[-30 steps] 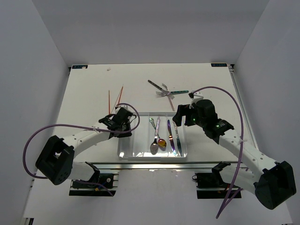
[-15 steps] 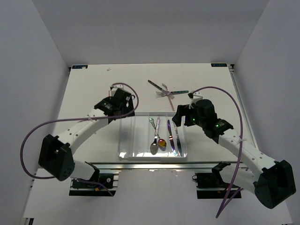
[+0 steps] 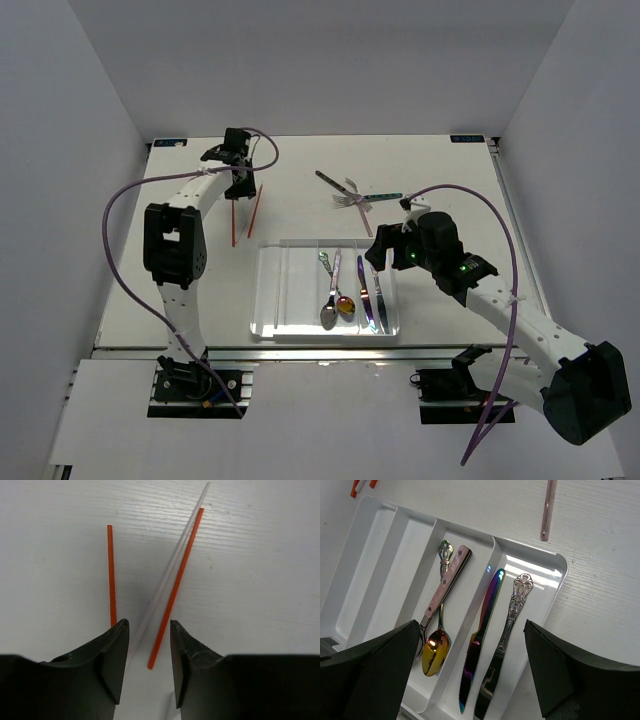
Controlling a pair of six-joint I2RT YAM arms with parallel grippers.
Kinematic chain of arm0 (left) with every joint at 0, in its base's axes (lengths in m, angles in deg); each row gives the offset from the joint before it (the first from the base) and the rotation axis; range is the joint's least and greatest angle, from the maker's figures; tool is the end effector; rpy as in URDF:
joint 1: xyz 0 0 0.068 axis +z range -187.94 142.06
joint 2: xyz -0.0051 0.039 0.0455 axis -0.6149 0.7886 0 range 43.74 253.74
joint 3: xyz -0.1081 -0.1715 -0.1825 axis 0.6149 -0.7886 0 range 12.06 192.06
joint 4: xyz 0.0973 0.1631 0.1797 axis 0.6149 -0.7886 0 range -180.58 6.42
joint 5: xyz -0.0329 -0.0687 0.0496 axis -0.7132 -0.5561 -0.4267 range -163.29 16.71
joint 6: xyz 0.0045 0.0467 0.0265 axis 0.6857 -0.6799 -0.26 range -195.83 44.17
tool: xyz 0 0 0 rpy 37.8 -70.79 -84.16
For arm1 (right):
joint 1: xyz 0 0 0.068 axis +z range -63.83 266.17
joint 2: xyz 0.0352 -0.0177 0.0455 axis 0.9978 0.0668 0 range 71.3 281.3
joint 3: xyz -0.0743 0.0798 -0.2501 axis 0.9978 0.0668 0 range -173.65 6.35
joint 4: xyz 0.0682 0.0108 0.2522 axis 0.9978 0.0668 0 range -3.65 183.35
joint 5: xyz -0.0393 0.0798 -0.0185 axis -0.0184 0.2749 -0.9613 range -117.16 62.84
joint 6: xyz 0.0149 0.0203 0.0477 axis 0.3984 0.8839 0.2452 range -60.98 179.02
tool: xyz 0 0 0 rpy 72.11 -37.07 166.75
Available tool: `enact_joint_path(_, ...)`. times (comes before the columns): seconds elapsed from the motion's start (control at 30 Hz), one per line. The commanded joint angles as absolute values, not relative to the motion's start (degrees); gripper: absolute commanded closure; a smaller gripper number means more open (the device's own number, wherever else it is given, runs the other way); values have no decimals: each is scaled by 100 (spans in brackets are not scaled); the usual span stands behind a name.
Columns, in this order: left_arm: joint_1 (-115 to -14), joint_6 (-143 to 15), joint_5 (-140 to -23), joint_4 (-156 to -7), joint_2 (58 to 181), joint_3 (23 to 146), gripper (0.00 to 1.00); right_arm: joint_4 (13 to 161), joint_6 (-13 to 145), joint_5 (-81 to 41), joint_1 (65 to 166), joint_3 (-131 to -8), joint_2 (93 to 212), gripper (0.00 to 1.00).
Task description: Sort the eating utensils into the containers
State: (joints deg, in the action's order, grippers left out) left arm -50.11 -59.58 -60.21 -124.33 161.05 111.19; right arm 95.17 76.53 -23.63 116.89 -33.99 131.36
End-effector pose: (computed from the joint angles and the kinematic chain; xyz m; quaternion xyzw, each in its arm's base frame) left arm 0.4402 -0.0867 0.2356 -0.0646 0.9555 0.0411 0.2849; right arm 0.2011 0.1221 0.2637 -0.1144 0.8517 0.2329 0.4554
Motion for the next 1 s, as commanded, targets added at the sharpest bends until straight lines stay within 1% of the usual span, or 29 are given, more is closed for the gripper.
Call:
enact_joint_path(0.0, -4814, -6580, -6749, -12709, 16335, 11471, 55, 9303, 7545, -2268, 11658, -3373, 13063, 11)
enact_joint_path(0.07, -4805, -6555, -6679, -12674, 16397, 11419, 55, 9260, 7536, -2286, 11658, -3338, 13072, 11)
enact_joint_path(0.23, -4805, -6318, -7030, -12085, 16248, 10726, 55, 9250, 7528, -2198, 11658, -3390, 13309, 11)
enact_joint_path(0.33, -4831, -6160, -7153, -12102, 16432, 10785, 61, 9250, 7528, -2136, 11658, -3408, 13371, 11)
enact_joint_path(0.57, -4911, -6036, -7259, -11988, 16538, 10786, 61, 9286, 7519, -2189, 11658, -3391, 13371, 11)
enact_joint_path(0.97, -5007, -6045, -6855, -12155, 16634, 10540, 62, 9251, 7501, -2136, 11658, -3373, 13406, 11)
